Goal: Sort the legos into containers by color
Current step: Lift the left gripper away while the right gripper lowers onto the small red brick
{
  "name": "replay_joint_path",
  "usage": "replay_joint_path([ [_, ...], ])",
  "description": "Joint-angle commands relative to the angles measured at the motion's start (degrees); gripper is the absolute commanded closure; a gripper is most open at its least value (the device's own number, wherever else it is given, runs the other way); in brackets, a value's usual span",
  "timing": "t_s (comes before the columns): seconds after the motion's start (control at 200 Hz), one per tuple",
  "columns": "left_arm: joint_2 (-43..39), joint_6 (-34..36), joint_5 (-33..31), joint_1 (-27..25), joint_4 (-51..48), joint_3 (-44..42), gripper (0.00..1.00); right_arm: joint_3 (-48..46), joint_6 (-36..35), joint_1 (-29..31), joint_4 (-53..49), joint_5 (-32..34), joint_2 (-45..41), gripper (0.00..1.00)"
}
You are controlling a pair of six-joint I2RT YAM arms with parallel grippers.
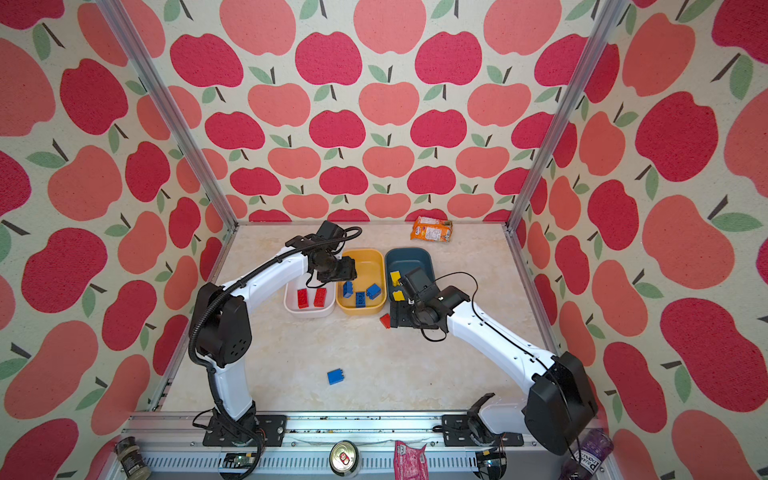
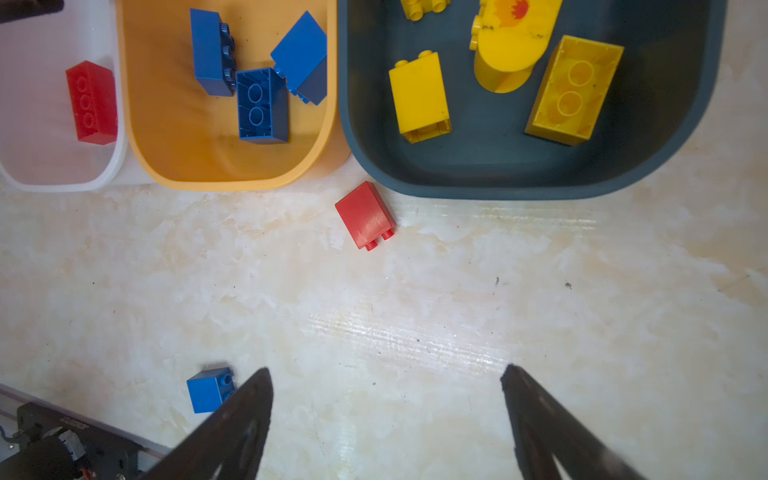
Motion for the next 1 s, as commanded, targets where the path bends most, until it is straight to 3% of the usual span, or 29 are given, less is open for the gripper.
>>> replay_joint_path([
  [0.0, -3.54, -2.43, 1.01, 0.23, 0.86, -3.06, 0.33, 1.27, -6.47, 0.78, 2.56, -1.64, 1.00, 0.11],
  [0.605, -21.08, -9.29, -2.08, 1.36, 4.06, -21.91, 0.15, -0.45, -18.20, 3.47, 9.80, -3.42, 9.55, 0.11],
  [0.99, -29.88, -12.27, -5.51, 1.93, 2.43, -28.71, 0.11, -0.02, -23.12, 3.55, 14.02, -3.43, 15.84, 0.16],
])
